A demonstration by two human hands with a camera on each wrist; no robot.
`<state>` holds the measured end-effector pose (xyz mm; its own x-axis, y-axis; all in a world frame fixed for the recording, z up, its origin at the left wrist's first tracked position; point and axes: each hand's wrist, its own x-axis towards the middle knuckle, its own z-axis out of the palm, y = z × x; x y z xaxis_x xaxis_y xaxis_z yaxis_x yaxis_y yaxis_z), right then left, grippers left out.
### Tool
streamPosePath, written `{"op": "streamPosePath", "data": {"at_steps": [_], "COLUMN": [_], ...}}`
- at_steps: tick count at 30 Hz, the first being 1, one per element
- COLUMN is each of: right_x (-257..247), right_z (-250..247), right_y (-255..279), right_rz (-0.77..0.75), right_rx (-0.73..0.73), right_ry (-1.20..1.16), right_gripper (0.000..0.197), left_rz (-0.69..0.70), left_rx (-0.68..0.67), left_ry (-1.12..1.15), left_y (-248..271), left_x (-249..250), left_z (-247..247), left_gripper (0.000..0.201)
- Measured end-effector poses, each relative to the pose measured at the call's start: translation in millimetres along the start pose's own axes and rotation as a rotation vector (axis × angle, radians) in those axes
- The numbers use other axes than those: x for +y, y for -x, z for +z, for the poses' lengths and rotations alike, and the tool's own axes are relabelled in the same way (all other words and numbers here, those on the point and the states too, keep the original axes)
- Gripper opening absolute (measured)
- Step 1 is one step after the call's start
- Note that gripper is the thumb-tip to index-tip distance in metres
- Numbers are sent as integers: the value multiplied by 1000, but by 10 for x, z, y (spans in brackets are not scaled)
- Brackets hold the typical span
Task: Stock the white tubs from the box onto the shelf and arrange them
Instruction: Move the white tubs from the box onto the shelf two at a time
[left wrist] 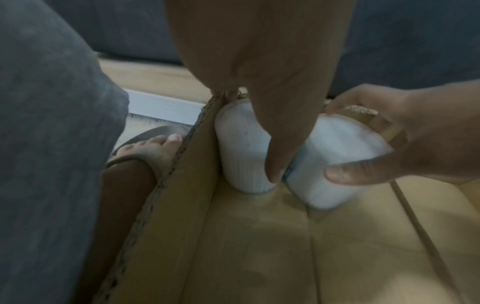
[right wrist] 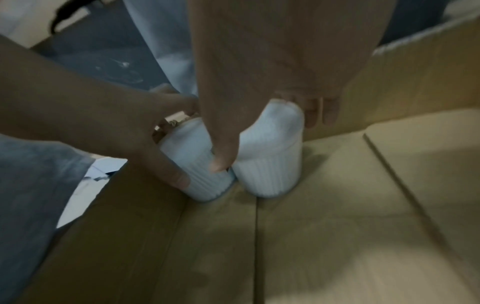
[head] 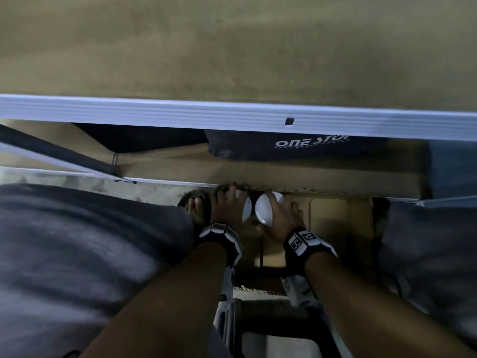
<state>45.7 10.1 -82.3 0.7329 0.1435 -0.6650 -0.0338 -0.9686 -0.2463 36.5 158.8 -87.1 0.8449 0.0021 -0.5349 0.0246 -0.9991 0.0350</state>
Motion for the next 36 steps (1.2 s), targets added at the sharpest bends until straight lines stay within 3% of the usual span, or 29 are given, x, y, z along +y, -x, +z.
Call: {"op": "streamPosePath", "data": {"at_steps": [2,5,10,13,14,17,21,29,36], "right_x": [-27,-55,-71,-79,-88,-151,-276,-547,-701], "right_z": [-1,-30,-159,-257,-292,-433,-657,-939,-1293], "right_y": [-13,-5,39,118,149,256,426,932,1465], "right_rz": [17,29,-5,-21,-21,-20,-29,-116,-185], "right_rx": [-1,-8,-36,-12,0,6,46,170,266], "right_ry": [-30,-78,-136,-147,-153,-147,-118,-138,-127], "right_gripper": [89,86,88,88,88,87,90,80,76], "left_rz": [-8,-39,-31,-101,-101,-102,-89,-16,18], "left_rx": [70,21,38,120,103,-109,-132,27,182], "left_ry": [-24,33,138,129,138,222,263,295,264], "left_y": [-7,15,70,224,227,276,377,856,1343], "left_x": [-33,3,24,54,32,-69,-174,-361,-370], "left_z": [13,-101,-185,-351,-364,-495,-725,-1227,-1729], "left_gripper": [55,38,40,43,49,89,103,103,89]}}
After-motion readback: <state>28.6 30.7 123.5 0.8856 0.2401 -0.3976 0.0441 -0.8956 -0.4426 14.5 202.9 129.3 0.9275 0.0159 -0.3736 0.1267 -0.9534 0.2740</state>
